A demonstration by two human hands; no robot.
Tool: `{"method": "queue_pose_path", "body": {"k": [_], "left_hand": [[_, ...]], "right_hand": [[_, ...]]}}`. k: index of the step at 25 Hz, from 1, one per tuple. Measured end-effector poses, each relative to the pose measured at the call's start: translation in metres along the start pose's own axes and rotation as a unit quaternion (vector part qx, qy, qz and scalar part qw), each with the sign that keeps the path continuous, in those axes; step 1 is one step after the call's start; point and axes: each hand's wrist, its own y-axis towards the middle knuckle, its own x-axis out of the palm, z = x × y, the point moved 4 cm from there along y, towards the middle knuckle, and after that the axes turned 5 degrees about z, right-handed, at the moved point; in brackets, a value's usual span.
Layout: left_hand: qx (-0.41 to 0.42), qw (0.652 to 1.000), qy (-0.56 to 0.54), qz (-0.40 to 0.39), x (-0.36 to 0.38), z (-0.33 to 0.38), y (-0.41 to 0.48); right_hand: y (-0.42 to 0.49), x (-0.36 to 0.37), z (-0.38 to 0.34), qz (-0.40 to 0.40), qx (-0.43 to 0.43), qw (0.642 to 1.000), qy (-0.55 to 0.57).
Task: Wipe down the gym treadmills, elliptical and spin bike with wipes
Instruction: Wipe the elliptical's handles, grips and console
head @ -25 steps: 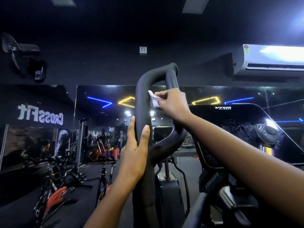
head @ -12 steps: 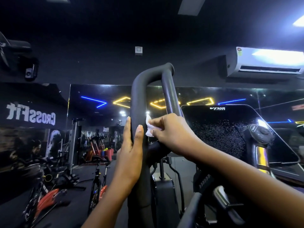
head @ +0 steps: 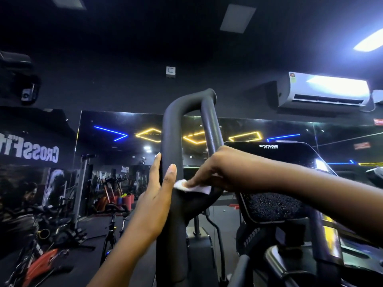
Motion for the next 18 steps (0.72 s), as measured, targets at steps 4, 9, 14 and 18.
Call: {"method": "queue_pose_path", "body": {"k": [4, 9, 14, 18], "left_hand": [[0.005, 0.999, 0.045, 0.002, 0.0, 0.014, 0.039], [0.015, 0.998, 0.036, 0.041, 0.007, 0.028, 0.076], [0.051, 0.997, 0.023, 0.05, 0.008, 0.024, 0.08], [0.063, 0.996, 0.031, 0.048, 0.008, 0.022, 0.081]], "right_hand": [[0.021, -0.023, 0.037, 0.046, -0.002, 0.99, -0.136], [0.077, -0.035, 0.087, 0.11, -0.016, 0.932, -0.344], [0.072, -0.024, 0.096, 0.109, -0.118, 0.891, -0.425], [0.041, -0.004, 0.071, 0.08, -0.139, 0.91, -0.382]]}}
